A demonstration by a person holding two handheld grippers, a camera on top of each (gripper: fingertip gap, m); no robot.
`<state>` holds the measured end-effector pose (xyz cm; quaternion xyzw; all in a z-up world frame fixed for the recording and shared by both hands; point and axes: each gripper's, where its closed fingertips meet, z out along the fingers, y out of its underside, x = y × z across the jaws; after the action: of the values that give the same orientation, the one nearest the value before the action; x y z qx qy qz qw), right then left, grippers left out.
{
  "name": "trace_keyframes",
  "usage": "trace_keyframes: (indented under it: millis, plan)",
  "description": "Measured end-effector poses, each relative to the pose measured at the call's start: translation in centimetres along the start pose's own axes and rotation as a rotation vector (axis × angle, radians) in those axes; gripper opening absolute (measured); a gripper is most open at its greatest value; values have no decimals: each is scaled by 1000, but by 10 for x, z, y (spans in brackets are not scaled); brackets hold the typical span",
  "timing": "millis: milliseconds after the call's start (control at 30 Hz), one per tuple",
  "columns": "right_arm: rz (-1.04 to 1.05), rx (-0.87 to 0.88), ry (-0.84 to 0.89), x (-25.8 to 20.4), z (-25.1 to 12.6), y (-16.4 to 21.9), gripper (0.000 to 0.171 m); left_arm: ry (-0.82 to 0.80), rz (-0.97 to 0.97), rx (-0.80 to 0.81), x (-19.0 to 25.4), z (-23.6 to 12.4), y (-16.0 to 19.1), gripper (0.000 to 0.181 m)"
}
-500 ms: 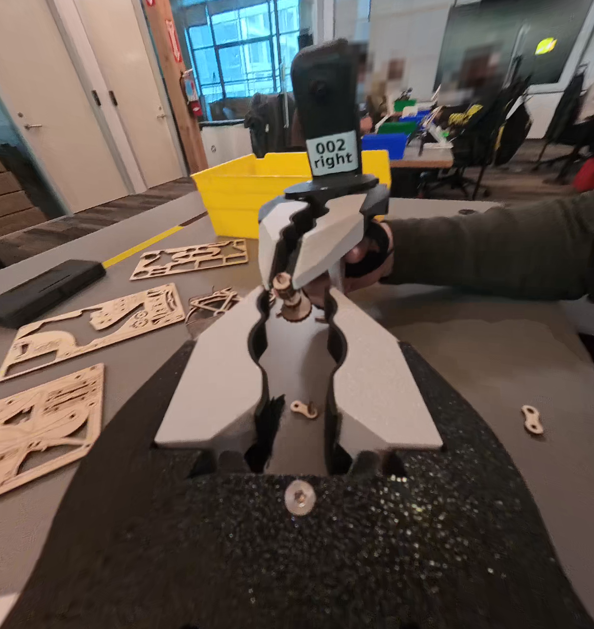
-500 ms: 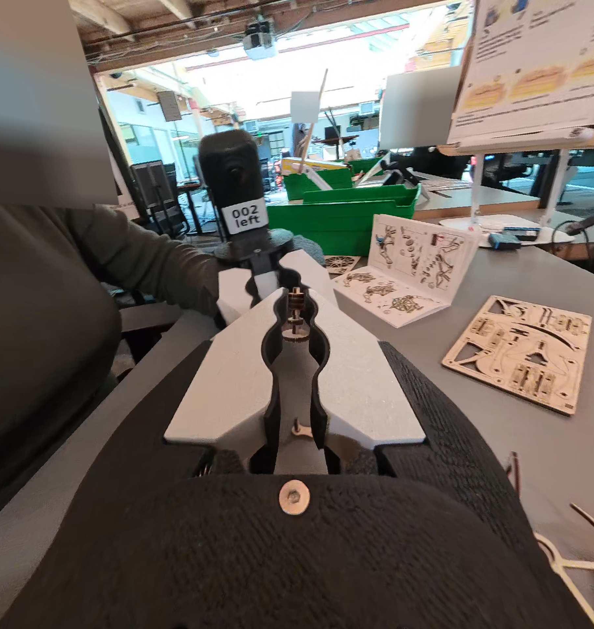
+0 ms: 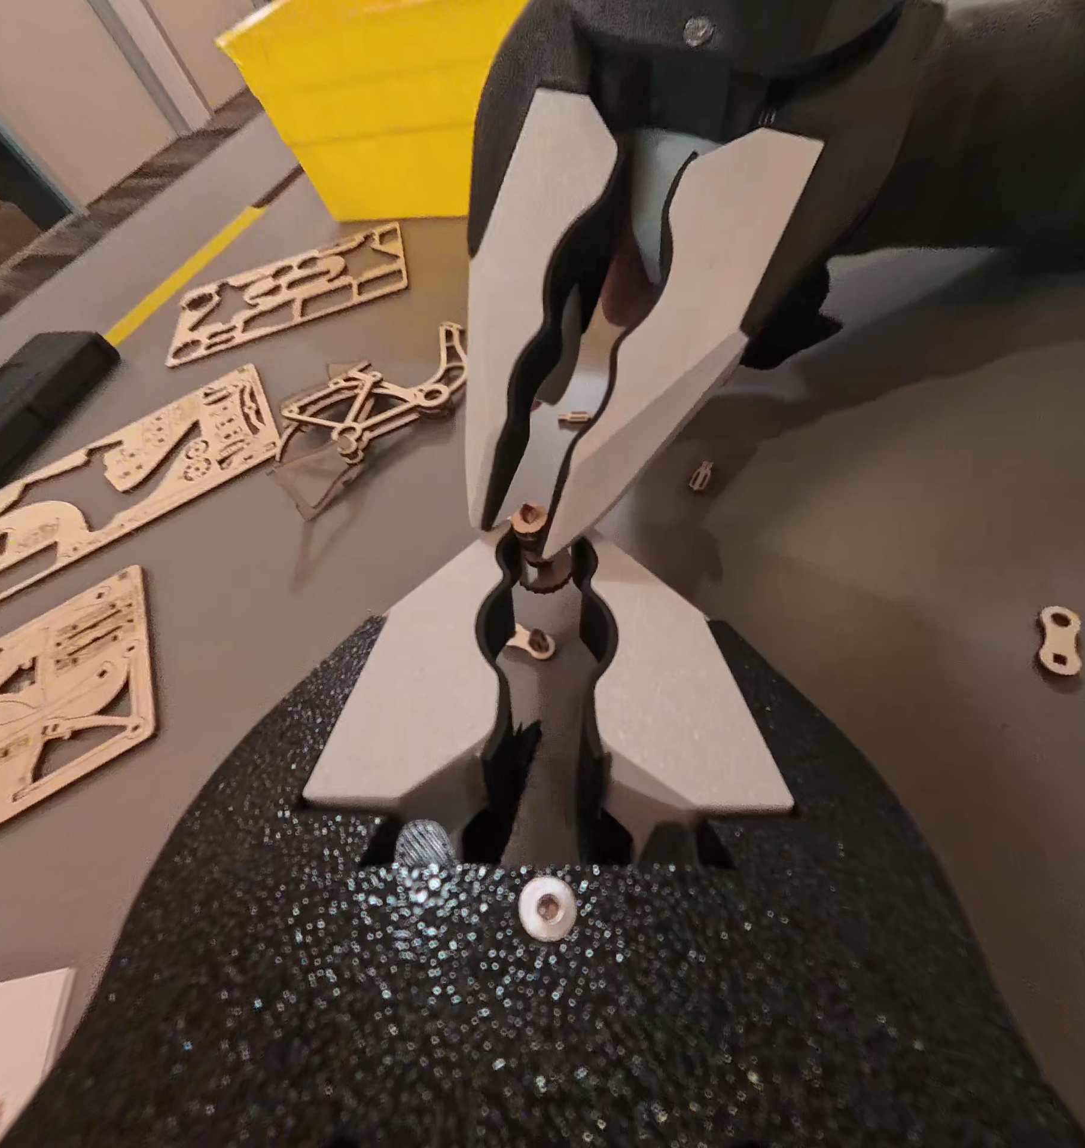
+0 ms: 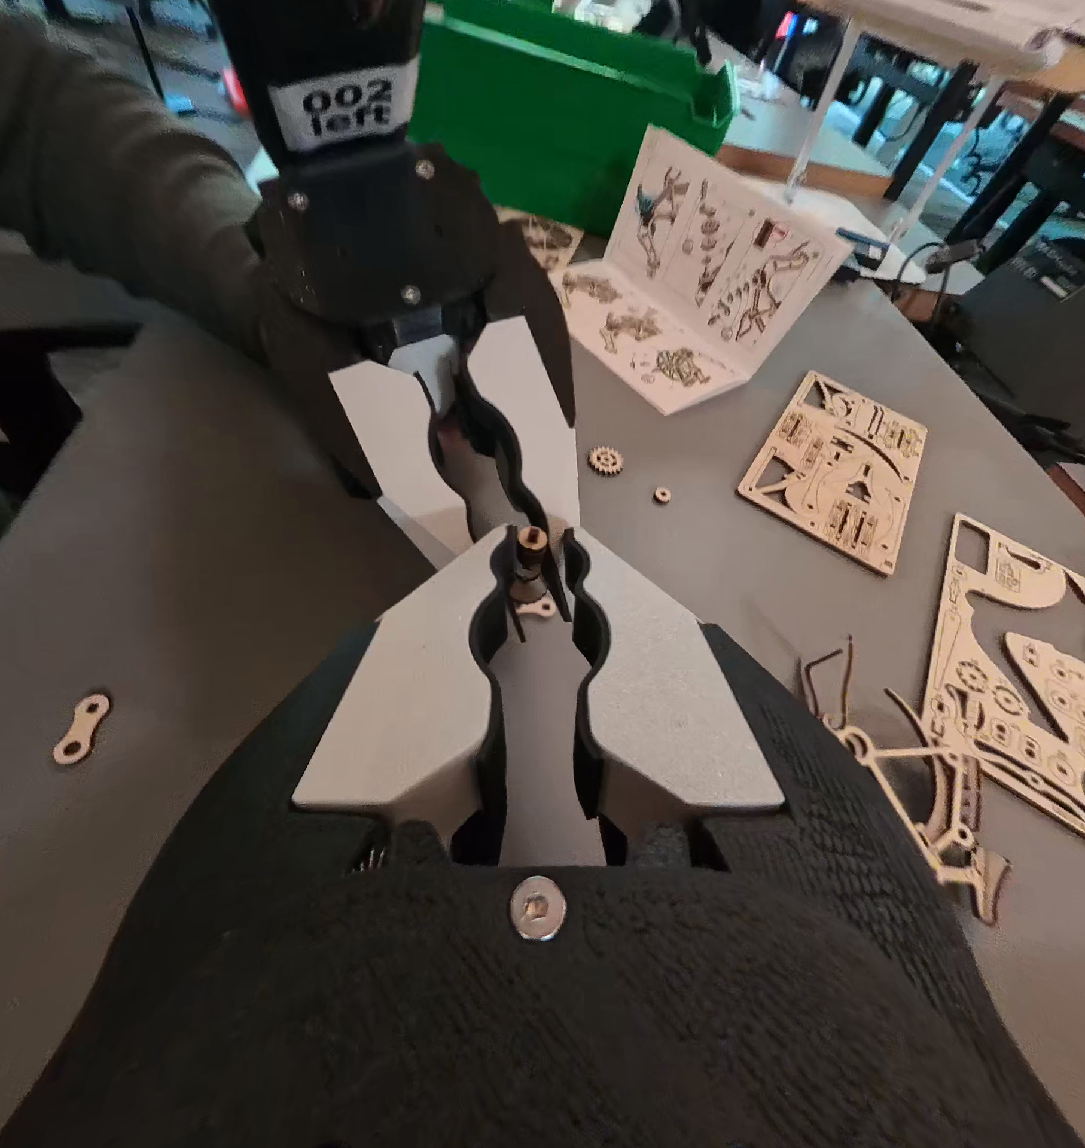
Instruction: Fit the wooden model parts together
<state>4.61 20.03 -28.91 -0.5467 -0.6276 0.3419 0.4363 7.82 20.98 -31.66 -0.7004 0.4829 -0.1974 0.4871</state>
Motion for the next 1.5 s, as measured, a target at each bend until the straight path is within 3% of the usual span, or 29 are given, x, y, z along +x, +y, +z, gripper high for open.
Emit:
trace_keyframes:
  millis: [133,267,433,700,1000,1067,1167,1367,1500]
  plan:
    - [-4,-65,-28,-4,-2,8,12,4,45,-34,6,4,5,14]
    - [39,-82,-99,-7,-12,18,7,-59,165,-60,4,-3,10,30]
    - [35,-184,-133,-11,-10,41,7,-7,139,-103,7,-6,22,21]
    - [13,-245,-126,-17,-3,41,7,63,59,-102,6,-10,26,16]
    - [150,-202,-167,-16,-3,41,7,125,382,-64,36,-11,21,12]
    - [164,-195,-172,-16,-3,41,7,95,429,-78,35,-8,23,3]
    - [181,-190,-176,-15,-3,41,7,-16,487,-110,23,-3,25,0]
    - [224,-180,-188,-15,-3,41,7,-20,515,-81,26,0,21,0]
    - [242,-169,-195,-15,-2,41,7,2,605,-145,31,3,27,0]
